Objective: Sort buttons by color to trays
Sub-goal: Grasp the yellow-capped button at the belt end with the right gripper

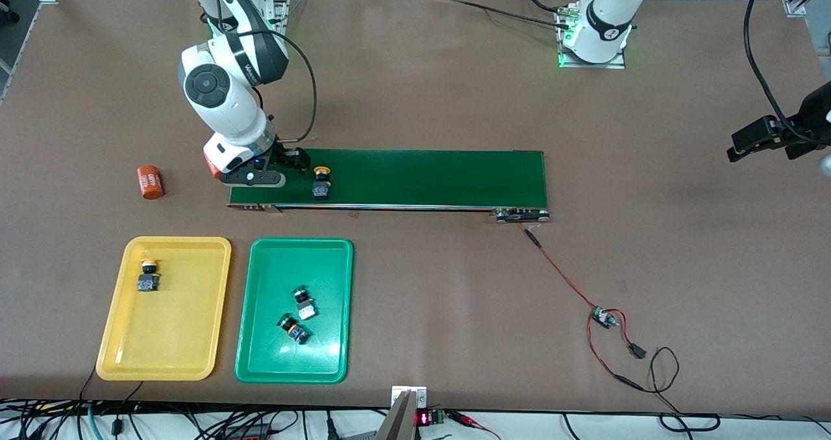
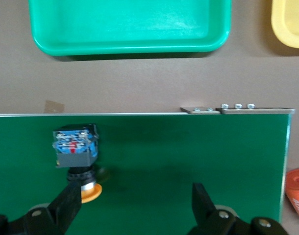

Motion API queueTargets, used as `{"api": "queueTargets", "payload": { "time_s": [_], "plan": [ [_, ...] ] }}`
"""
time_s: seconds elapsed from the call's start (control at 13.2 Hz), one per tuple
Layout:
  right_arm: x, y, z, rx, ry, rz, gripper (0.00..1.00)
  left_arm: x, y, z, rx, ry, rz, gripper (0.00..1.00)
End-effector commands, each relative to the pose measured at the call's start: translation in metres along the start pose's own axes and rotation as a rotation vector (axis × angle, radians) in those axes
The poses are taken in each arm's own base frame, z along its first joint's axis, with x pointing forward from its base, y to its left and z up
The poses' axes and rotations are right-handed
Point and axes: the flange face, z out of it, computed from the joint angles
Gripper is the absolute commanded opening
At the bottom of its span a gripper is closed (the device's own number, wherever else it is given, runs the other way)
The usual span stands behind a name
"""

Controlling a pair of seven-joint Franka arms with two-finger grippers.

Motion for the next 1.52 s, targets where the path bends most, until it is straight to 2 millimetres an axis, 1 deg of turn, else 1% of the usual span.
{"api": "queueTargets", "payload": {
  "time_s": [0.0, 0.15, 0.83, 0.91, 0.99, 1.06, 1.29, 1.44],
  "plan": [
    [0.009, -0.008, 0.004, 0.021, 0.011, 0.008, 1.00, -0.006, 0.001, -0.005, 0.005, 0.000, 0.019, 1.00],
    [0.011, -0.009, 0.006, 0.028, 0.008, 0.017, 1.00, -0.006, 0.000, -0.004, 0.005, -0.002, 0.018, 1.00],
    [0.017, -0.007, 0.039, 0.056, 0.001, 0.024, 1.00, -0.005, -0.002, -0.003, 0.003, -0.005, 0.013, 1.00],
    [0.018, -0.007, 0.041, 0.057, 0.000, 0.024, 1.00, -0.005, -0.004, -0.003, 0.003, -0.005, 0.010, 1.00],
    [0.017, -0.007, 0.046, 0.050, -0.006, 0.016, 0.97, -0.005, -0.003, -0.003, 0.003, -0.004, 0.011, 1.00],
    [0.019, -0.007, 0.046, 0.046, 0.003, 0.008, 0.96, -0.005, -0.002, -0.003, 0.003, -0.004, 0.013, 1.00],
    [0.021, -0.003, 0.051, 0.037, 0.006, -0.002, 0.77, -0.004, -0.003, -0.002, 0.003, -0.005, 0.011, 1.00],
    [0.022, 0.000, 0.055, 0.028, 0.005, -0.014, 0.60, -0.004, -0.003, -0.002, 0.003, -0.004, 0.011, 1.00]
  ]
}}
